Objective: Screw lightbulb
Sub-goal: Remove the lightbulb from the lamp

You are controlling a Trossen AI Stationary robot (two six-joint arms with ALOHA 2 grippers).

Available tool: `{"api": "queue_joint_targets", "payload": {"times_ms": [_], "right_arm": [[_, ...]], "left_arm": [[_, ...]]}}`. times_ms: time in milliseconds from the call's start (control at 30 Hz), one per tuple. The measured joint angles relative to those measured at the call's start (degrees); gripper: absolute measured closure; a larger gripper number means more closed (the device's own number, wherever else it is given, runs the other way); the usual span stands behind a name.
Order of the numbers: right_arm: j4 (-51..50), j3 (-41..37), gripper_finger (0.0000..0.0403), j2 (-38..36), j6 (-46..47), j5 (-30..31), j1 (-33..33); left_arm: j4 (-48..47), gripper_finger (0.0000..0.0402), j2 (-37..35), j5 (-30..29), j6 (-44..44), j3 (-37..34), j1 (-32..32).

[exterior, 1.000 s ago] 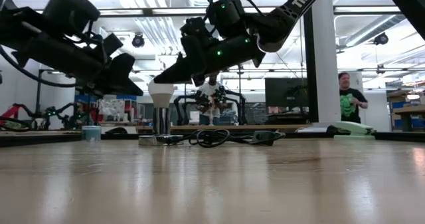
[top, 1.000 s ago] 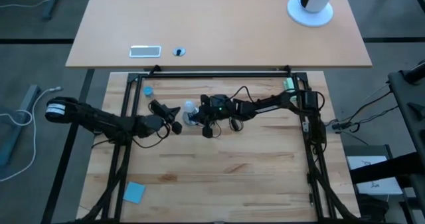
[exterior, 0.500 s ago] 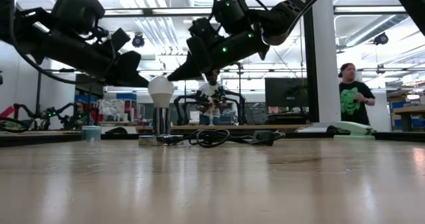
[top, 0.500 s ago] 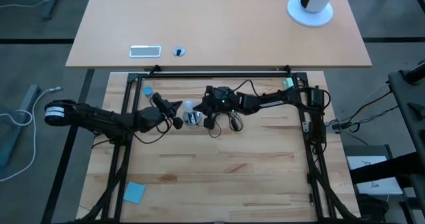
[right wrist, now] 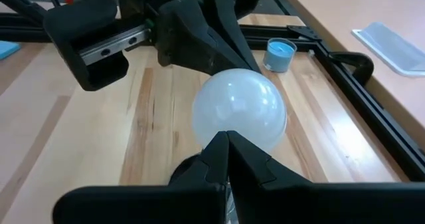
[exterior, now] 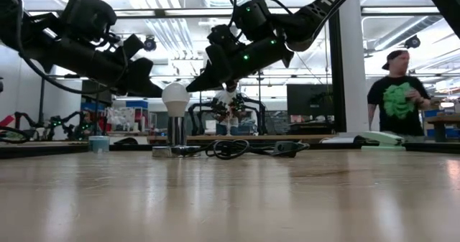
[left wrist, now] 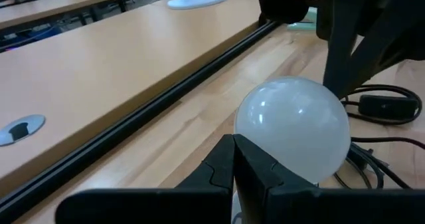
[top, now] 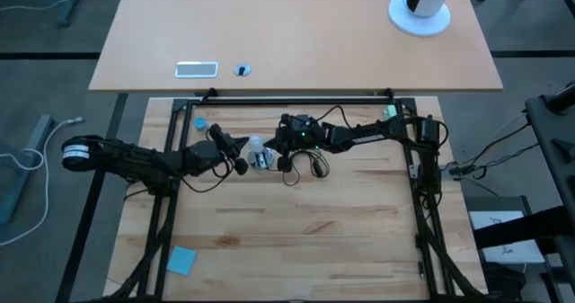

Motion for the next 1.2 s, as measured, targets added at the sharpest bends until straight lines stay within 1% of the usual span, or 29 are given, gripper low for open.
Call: {"api": "queue_joint_targets", "payload": {"times_ms": [300,367,433,500,633,867,1000,1100,1200], "right_arm": [[0.5,-1.1,0.0401,0.1,1.0,1.5,-1.6],[0.5,-1.2,0.0401,0.2,1.1,2.6,-2.0],[0.3,-1.2,0.0401,0.5,1.2,2.0,-2.4],[-0.5,-1.5,0.0401,0.7,1.0,1.6,-2.3],[0.1,-1.5,0.0401,0.6,0.6,1.2,-2.3],[-1.2,-1.7,0.0401,0.4,1.4,1.1,-2.6],[-3.4,-1.8,0.0401,0.1,1.2,4.4,-2.7],[-5.0,-1.8,0.0401,-0.7,1.0,7.1,-2.9],[-4.7,-2.3,0.0401,-2.1,1.5,7.3,-3.3]], "left_arm": [[0.2,0.0401,0.0,2.3,0.5,-0.2,-0.2],[0.5,0.0401,0.0,5.3,0.3,-0.2,-0.4],[0.0,0.0401,0.1,8.6,-0.2,-0.1,-0.7],[-0.9,0.0401,0.3,9.5,-0.9,-0.3,-1.0],[-1.6,0.0401,0.2,7.5,-3.9,-0.2,-1.6],[-3.0,0.0402,0.2,3.4,-5.0,-0.2,-1.5],[-3.0,0.0401,0.2,3.2,-5.1,-0.2,-1.5],[-2.7,0.0402,0.2,1.1,-5.4,-0.2,-1.5],[-1.6,0.0402,0.2,0.4,-4.8,0.1,-1.5]]}}
